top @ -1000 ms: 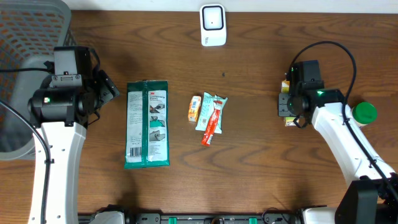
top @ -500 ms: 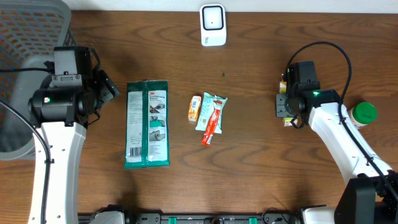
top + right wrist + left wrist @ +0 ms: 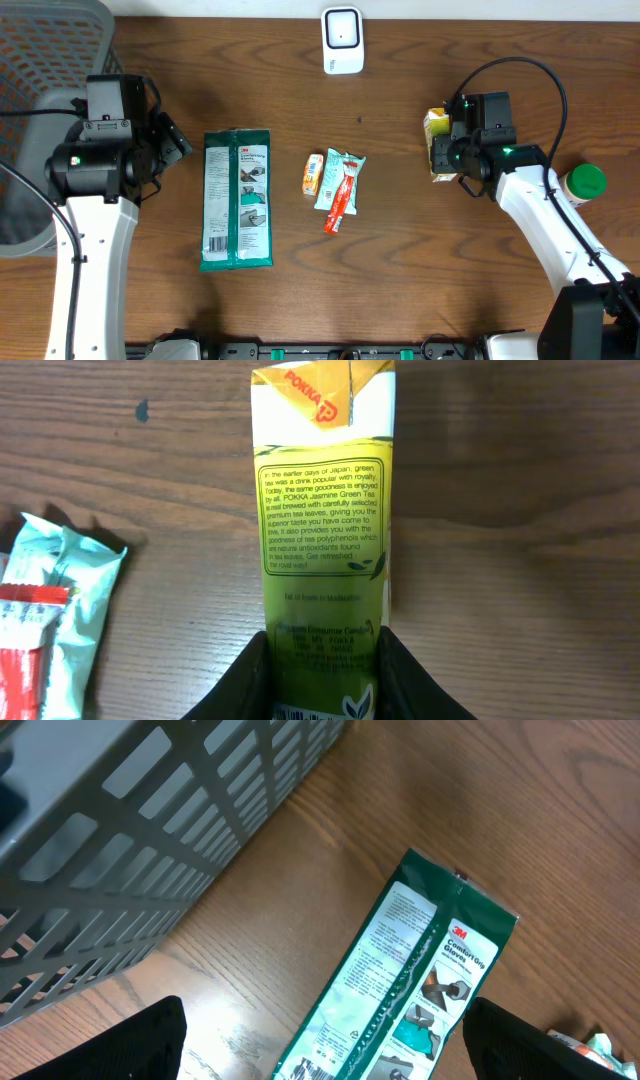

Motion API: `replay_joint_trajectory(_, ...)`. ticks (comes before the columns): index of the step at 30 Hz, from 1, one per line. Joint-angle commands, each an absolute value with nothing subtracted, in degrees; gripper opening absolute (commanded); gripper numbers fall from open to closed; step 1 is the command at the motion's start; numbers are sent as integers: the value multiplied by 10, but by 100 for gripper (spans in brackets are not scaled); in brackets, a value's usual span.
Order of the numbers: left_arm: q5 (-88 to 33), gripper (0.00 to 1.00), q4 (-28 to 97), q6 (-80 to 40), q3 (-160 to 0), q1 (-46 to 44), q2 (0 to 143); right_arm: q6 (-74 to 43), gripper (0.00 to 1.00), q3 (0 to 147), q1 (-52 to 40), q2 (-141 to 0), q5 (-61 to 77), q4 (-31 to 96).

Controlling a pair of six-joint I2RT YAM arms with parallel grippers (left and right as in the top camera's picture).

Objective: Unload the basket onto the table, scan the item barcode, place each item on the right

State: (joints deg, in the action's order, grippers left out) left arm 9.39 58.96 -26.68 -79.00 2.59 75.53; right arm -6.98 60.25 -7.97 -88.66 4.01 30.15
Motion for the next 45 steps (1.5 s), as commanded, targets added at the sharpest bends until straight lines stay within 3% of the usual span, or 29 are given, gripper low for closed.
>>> replay_joint_trajectory(1,101,89,591,-260,-794,28,752,-73,24,606,-87,-885,55,296)
replay_joint_trajectory(10,101,89,591,-260,-794,28,752,-82,26,564,-87,-885,57,303)
replay_joint_trajectory(14,101,89,591,-260,-794,28,752,-57,47,545,-87,-885,55,293)
replay_joint_trajectory(19,101,89,591,-260,-794,28,752,-53,58,550,-87,-885,52,291)
replay_joint_trajectory(37,101,89,591,-260,-794,28,752,-57,73,582,-70,-885,100,302)
replay_joint_trajectory(40,101,89,591,-260,-794,28,752,-57,71,587,-53,-885,153,305)
replay_joint_trajectory(45,101,89,591,-260,-794,28,752,-47,70,692,-17,-887,169,432)
